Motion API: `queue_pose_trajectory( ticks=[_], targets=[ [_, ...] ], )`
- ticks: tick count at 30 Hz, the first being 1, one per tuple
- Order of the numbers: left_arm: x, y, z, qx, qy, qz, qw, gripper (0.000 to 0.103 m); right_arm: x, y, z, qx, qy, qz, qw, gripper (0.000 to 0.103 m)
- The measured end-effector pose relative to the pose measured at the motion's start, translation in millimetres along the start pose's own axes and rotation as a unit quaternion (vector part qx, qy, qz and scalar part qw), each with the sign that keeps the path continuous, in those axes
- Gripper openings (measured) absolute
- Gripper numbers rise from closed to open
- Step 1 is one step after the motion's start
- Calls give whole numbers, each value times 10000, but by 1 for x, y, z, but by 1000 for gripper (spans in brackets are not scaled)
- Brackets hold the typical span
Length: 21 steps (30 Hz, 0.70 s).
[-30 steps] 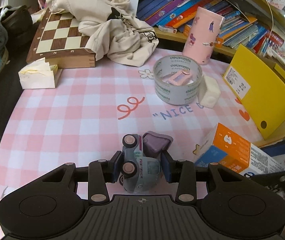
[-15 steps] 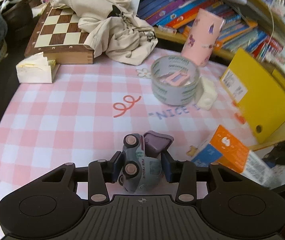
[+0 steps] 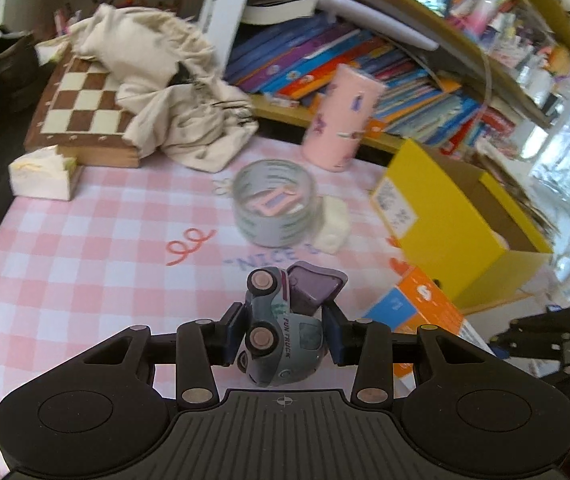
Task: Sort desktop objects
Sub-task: 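Carry the toy truck in left gripper and usmile box in right gripper to the yellow box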
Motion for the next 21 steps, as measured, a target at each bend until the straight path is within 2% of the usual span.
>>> queue_pose_trajectory(
  ticks=[5,11,15,21],
  targets=[
    [-16,-5,-7,-6,-159,217,9996,40,0,-8,-5,-23,-80,158,9998,37],
    [-29,-9,-17,-100,-308,229,9992,40,-5,-17,-19,-140,-220,378,9989,37],
    [-40,-1,-25,-166,-487,400,9979,40,-12,-25,-32,-108,-477,198,9986,37],
    [-62,7,-35,-297,-773,610,9947,40,-20,-41,-47,-191,-532,681,9961,37]
  ],
)
Point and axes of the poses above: each gripper's, at about its wrist camera, not at the fingertips, and z roughly the way its jaws point, x to its left, y to its top, the point moved 3 cm from there along z, roughly the way its jaws point, and after that the axes turned 6 degrees about -z, right-handed, at the moved point
